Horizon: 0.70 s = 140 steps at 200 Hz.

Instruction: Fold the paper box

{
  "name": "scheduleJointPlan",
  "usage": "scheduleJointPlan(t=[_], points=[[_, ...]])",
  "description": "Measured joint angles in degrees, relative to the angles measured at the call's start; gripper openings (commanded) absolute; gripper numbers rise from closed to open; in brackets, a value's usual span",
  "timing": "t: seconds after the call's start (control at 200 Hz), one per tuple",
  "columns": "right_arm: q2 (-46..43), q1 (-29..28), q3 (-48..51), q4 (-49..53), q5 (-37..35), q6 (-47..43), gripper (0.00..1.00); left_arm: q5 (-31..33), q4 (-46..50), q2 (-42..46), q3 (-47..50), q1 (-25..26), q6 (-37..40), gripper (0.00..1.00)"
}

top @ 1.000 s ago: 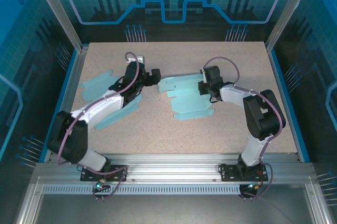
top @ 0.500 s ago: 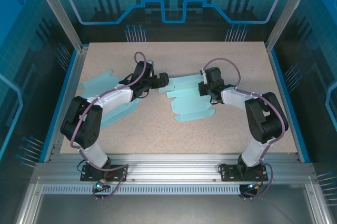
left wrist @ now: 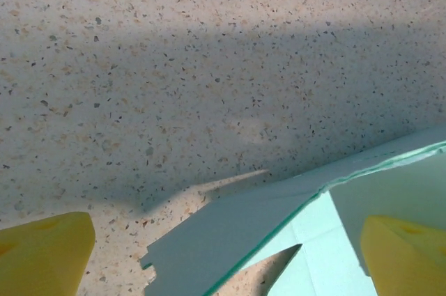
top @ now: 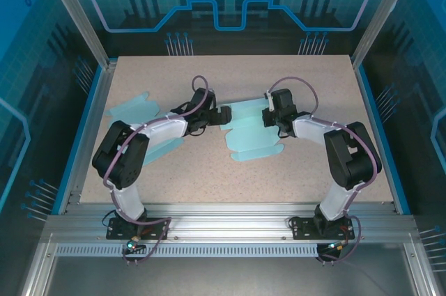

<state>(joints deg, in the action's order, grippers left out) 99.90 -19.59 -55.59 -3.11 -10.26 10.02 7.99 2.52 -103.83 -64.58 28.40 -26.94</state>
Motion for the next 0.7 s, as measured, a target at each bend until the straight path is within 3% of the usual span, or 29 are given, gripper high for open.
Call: scheduleJointPlan(t=[0.275,0.7], points=[[-0.15,0.04,0.09,-0.48,0.61,0.22,0.11,1.44,-2.97,-1.46,-0.33,0.28,-0.13,0.99],[-0.17,0.70,0.09,-0.83,-0.07,1.57,0.11,1.44,-15.76,-3.10,2.62,1.22,-2.73,0.99]])
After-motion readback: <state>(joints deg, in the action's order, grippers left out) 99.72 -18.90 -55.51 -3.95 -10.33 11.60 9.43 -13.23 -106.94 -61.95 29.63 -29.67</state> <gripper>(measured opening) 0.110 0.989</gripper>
